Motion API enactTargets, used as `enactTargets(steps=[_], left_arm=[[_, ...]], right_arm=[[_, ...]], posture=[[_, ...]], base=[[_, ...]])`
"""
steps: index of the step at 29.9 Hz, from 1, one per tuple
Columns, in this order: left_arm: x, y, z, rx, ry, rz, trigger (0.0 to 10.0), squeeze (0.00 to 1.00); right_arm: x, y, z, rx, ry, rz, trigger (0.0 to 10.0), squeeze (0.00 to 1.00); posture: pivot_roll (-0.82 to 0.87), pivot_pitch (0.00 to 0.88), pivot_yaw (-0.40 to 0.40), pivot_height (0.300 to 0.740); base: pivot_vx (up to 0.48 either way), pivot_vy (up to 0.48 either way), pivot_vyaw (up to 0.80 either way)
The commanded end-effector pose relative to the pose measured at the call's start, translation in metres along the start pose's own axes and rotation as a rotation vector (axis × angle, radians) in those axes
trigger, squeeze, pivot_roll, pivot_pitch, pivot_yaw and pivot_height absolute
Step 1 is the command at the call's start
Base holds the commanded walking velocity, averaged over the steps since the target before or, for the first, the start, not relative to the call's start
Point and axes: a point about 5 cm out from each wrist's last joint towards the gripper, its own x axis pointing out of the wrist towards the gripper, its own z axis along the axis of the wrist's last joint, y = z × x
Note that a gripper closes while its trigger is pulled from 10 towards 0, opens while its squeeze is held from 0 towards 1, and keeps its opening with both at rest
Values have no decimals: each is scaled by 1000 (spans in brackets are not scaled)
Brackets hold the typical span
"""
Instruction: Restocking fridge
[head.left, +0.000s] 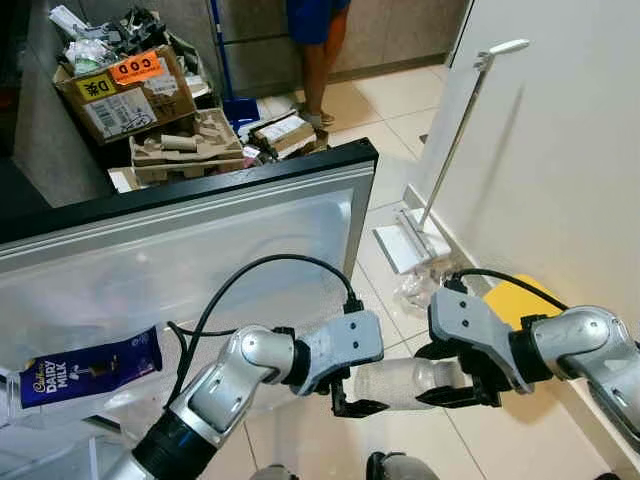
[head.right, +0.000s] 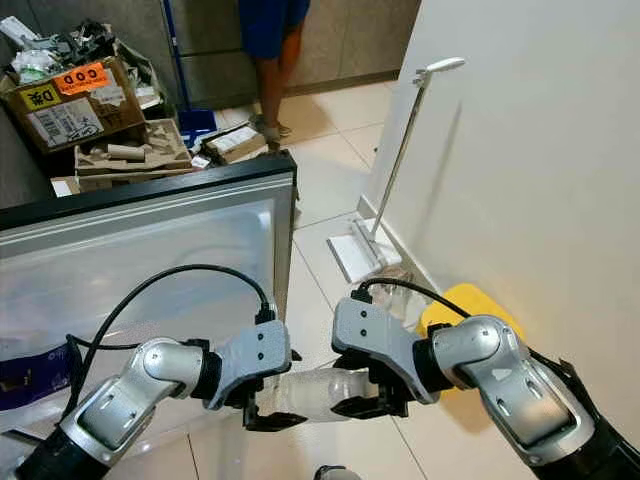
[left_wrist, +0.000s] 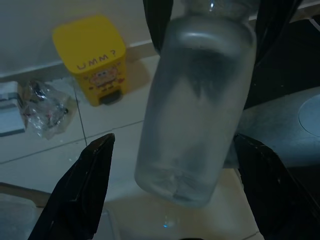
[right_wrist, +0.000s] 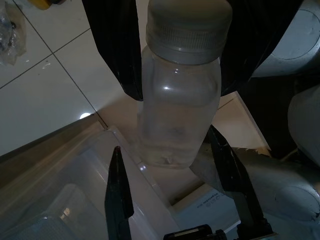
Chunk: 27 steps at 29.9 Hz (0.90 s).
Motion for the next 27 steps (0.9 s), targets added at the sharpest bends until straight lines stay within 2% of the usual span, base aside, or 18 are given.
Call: enactTargets(steps=[1, 9, 17, 27], left_arm=[[5, -5, 1, 2, -23, -33, 10000, 0], [6, -11, -2, 4, -24, -79, 10000, 0], [6, -16, -10, 18, 18, -112, 10000, 0], [12, -9, -21, 12, 78, -43, 10000, 0]], right_arm=[[-1, 1, 6, -33, -26, 5, 10000, 0], [-2, -2, 9, -44, -37, -15, 10000, 0], [-4, -4, 10, -52, -43, -27, 10000, 0], [-6, -6, 16, -61, -78, -40, 10000, 0]], posture=[[-126, 121, -65, 740], [-127, 118, -64, 740], [-128, 116, -65, 740], [-129, 122, -67, 740]], base=[[0, 0, 0], [0, 0, 0], [0, 0, 0], [0, 0, 0]])
